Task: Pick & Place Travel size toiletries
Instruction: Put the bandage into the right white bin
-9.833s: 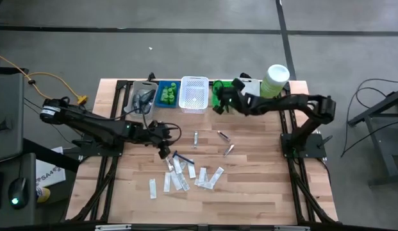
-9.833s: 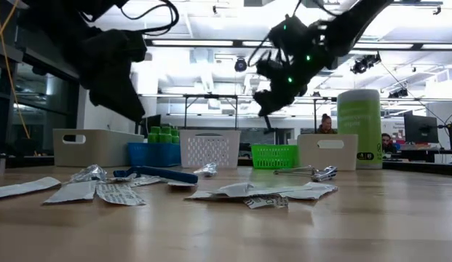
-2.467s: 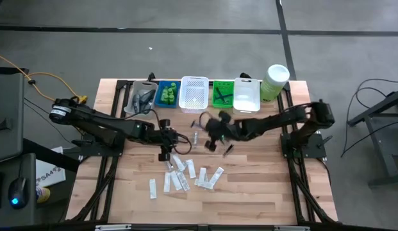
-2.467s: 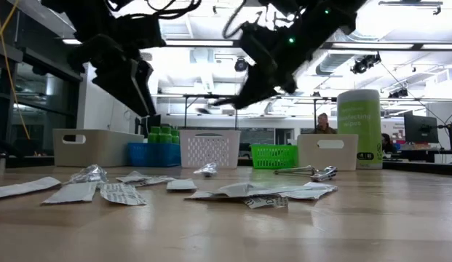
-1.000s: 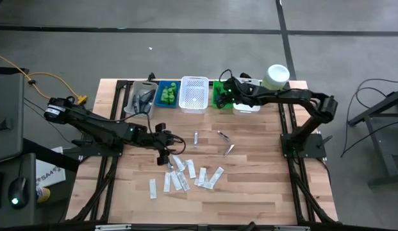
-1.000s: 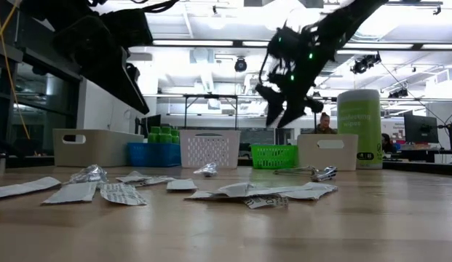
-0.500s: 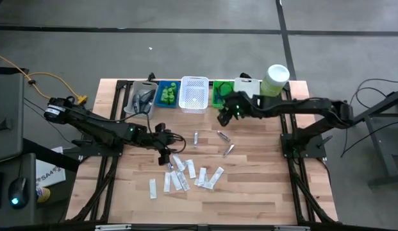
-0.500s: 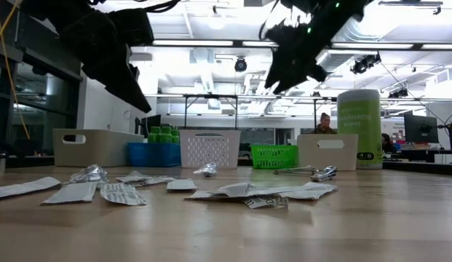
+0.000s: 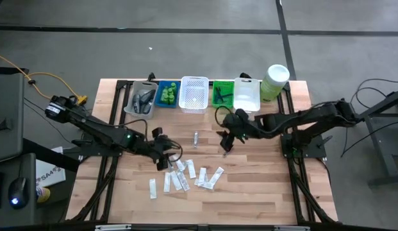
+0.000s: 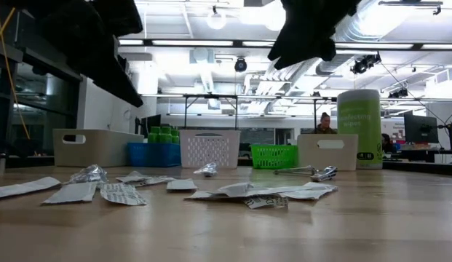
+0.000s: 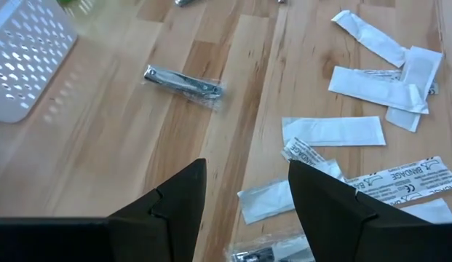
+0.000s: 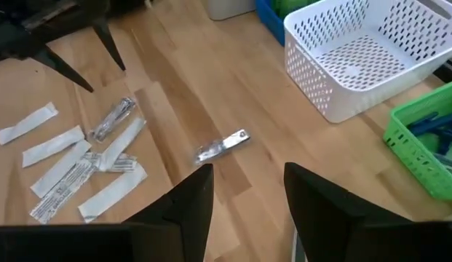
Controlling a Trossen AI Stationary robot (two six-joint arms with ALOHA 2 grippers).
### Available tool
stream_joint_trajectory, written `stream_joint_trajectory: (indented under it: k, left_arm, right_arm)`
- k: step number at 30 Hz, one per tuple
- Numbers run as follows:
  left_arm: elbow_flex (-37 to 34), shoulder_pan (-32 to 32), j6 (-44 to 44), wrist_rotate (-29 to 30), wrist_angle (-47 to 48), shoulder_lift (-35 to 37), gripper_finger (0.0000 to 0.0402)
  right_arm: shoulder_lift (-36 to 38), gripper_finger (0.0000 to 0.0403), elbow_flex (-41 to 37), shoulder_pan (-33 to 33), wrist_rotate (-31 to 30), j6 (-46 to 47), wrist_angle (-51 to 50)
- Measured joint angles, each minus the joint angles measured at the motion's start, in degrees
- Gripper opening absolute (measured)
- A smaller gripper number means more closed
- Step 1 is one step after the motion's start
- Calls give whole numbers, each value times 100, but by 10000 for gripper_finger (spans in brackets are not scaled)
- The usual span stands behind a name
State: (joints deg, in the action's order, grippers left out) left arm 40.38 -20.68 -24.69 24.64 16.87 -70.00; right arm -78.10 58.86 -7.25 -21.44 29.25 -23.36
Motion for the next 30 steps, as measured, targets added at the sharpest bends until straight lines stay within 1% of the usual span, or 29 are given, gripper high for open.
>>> stream_joint_trajectory:
  k: [3,7,10,14,22,30]
  left_arm:
    - [0,-251,-111,293,-1,0,195]
    - [0,-576,-63,695,-7,0,195]
    - [-124,-725,-107,995,-197,2,195]
    - [-398,-832,-123,1043,-691,2,195]
    - [-874,-823,-117,956,-1462,2,195]
    - [-1269,-819,166,952,-2215,2,195]
  right_arm:
    - [-18,161,-1,-322,-265,167,-6]
    - [-20,161,-1,-795,-821,261,3]
    - [-151,161,-1,-1100,-1143,270,125]
    - [-386,161,0,-1425,-1482,266,483]
    - [-962,161,-1,-1700,-1605,250,1217]
    - [-1613,161,-1,-1715,-1565,101,1907]
